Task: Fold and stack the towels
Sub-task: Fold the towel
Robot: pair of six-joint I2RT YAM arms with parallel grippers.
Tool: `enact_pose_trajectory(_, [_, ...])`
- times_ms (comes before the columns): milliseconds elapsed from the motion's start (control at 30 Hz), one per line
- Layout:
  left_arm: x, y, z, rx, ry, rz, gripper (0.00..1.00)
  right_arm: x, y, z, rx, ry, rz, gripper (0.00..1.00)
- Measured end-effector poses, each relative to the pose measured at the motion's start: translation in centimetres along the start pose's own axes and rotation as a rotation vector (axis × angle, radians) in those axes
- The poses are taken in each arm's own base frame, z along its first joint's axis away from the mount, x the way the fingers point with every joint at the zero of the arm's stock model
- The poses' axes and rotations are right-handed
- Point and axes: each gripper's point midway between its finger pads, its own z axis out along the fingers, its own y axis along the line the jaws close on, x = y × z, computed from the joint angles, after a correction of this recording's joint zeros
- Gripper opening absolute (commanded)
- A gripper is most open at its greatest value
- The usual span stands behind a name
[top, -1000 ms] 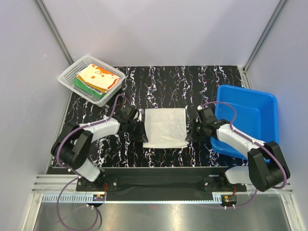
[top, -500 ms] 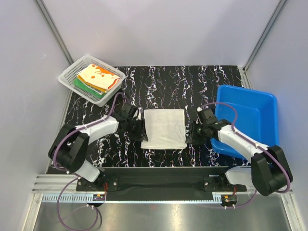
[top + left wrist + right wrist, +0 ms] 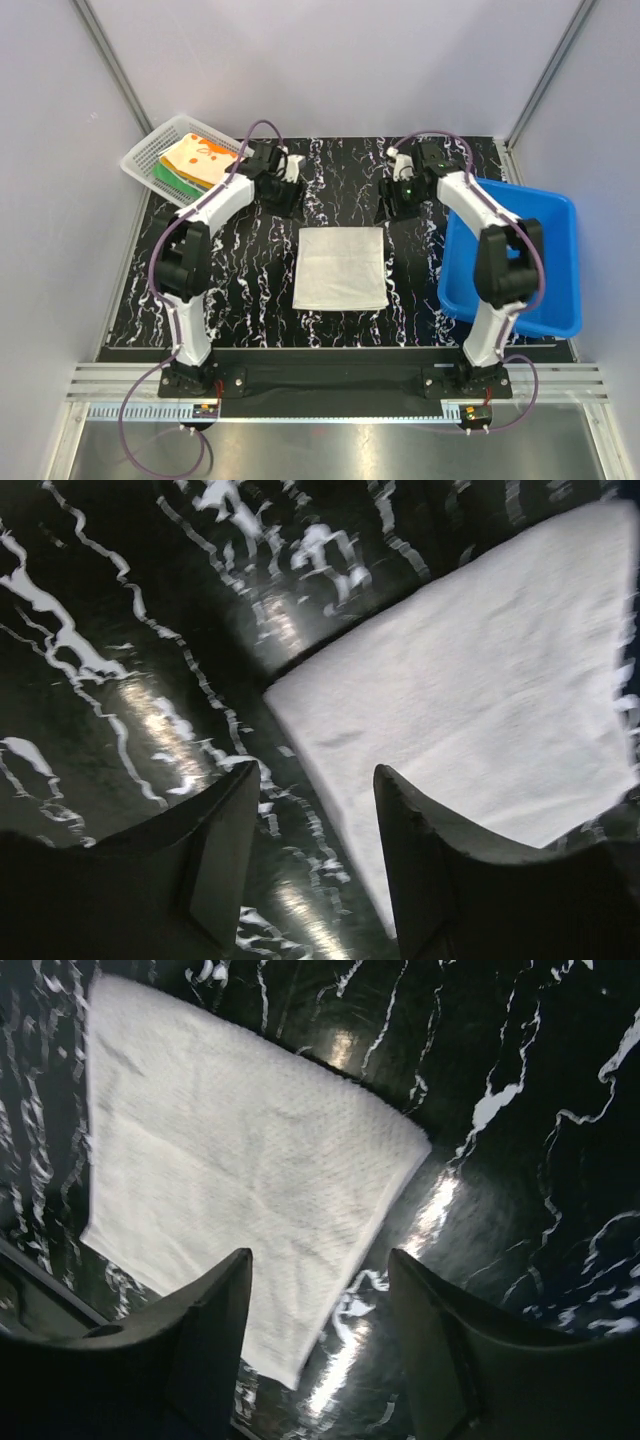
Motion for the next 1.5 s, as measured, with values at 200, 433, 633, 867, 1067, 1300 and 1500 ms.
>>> enact_pose_trajectory(200, [0.9, 2.9, 2.7, 0.023, 0.116, 0.080, 0.56, -0.8, -2.5, 3.1, -0.098, 0.143, -0.105, 0.70])
enact_pose_trajectory(433, [1.4, 3.4, 5.7, 0.094, 0.179, 0.159, 0.55, -1.5, -4.6, 6.1, -0.210, 0.211, -0.155, 0.52])
enact_pose_trajectory(633, [1.7, 3.3, 6.6, 0.143, 0.200, 0.198, 0.49, 0.1, -6.3, 8.4, -0.266, 0.280, -0.133, 0.50])
enact_pose_trajectory(867, [1.8, 3.1, 7.0, 0.183, 0.212, 0.237, 0.38, 0.8, -5.8, 8.5, -0.316, 0.298, -0.140, 0.43])
enact_pose_trajectory(1067, [1.9, 2.8, 7.2, 0.227, 0.225, 0.251, 0.16, 1.3, -5.6, 8.5, -0.355, 0.305, -0.144, 0.41])
enact_pose_trajectory(1300, [2.2, 2.5, 7.3, 0.264, 0.238, 0.257, 0.00, 1.5, -5.4, 8.5, -0.382, 0.304, -0.163, 0.03])
enact_pose_trajectory(1500, [1.6, 2.9, 7.6, 0.233, 0.221, 0.247, 0.00, 0.4, -6.4, 9.3, -0.333, 0.253, -0.204, 0.00])
